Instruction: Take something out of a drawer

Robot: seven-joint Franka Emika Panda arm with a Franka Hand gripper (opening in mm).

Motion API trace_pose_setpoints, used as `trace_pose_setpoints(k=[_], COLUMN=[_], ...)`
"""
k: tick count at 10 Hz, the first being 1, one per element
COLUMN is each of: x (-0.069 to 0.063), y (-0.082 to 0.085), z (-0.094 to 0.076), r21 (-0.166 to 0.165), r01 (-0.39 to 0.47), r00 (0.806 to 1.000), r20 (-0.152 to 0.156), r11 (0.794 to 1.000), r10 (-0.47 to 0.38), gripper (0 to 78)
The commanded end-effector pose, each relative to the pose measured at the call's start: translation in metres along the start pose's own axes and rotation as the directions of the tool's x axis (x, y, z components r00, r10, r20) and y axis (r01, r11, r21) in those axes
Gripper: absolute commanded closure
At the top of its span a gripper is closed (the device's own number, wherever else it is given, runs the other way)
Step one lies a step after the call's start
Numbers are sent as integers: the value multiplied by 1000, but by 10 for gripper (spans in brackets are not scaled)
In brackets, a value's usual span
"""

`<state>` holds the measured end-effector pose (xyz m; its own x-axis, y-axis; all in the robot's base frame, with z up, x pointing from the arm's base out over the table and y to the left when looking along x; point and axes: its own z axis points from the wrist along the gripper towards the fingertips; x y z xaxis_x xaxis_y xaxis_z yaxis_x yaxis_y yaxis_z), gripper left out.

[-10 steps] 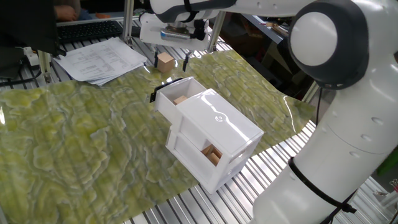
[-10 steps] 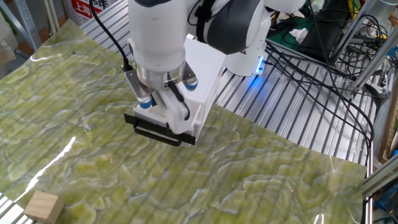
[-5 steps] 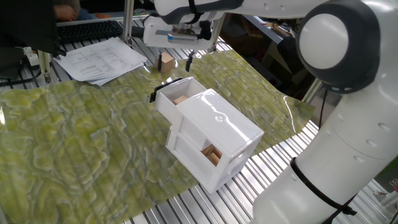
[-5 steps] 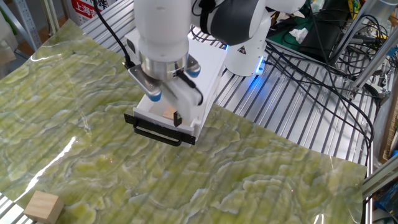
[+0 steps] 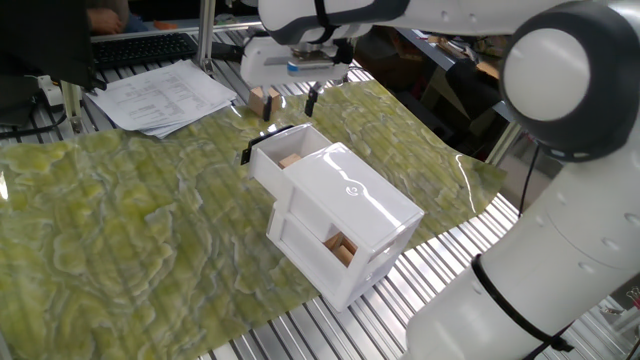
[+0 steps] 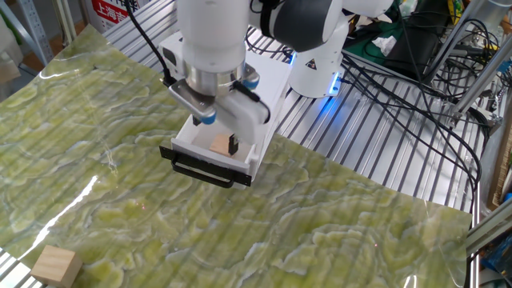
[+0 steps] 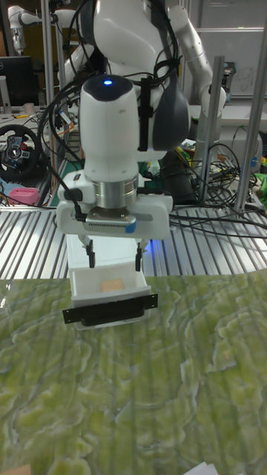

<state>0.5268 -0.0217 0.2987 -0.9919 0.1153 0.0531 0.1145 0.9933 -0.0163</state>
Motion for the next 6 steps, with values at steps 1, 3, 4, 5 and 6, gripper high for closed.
trace_pose_setpoints(k=[1,3,4,5,6], x=[21,23,23,24,23], y=[-8,-8,-8,-9,-9], z=[-1,4,8,11,13], r21=[2,1,-2,-4,-6], r01=[177,185,187,188,185], r00=[984,983,982,982,983], r20=[0,0,2,4,4], r11=[984,983,982,982,983], r10=[-177,-185,-187,-188,-185], gripper=[1,1,1,1,1])
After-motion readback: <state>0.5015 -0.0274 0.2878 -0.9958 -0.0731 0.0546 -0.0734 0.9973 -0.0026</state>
